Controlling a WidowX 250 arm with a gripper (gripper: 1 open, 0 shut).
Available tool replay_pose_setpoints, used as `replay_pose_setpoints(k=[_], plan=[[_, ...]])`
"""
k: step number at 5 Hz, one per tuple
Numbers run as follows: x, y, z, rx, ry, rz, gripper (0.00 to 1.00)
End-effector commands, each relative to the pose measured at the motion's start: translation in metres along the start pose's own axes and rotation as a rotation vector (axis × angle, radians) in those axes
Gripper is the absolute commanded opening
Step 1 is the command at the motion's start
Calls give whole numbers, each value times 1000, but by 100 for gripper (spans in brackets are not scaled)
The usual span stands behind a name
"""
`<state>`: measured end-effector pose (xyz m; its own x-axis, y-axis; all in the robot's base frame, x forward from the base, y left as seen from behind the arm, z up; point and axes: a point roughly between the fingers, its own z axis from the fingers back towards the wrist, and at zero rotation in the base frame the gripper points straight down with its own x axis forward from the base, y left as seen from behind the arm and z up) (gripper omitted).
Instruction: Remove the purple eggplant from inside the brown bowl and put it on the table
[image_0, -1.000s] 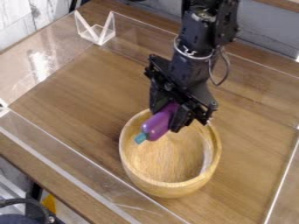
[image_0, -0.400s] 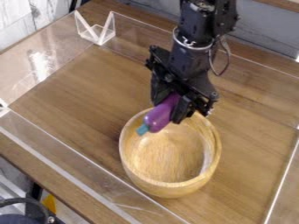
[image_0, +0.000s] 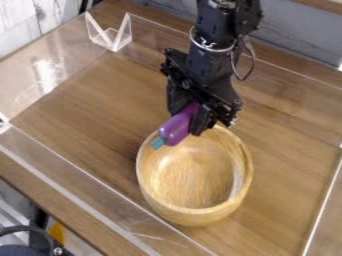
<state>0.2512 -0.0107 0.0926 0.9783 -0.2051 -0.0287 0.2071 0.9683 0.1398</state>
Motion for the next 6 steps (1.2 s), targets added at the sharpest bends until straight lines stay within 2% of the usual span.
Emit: replay_pose_setpoints(k=[1, 3, 6], plan=[[13, 11, 16, 17, -87, 19, 0], [19, 24, 12, 22, -114, 35, 0], [25, 35, 3, -5, -134, 41, 0]])
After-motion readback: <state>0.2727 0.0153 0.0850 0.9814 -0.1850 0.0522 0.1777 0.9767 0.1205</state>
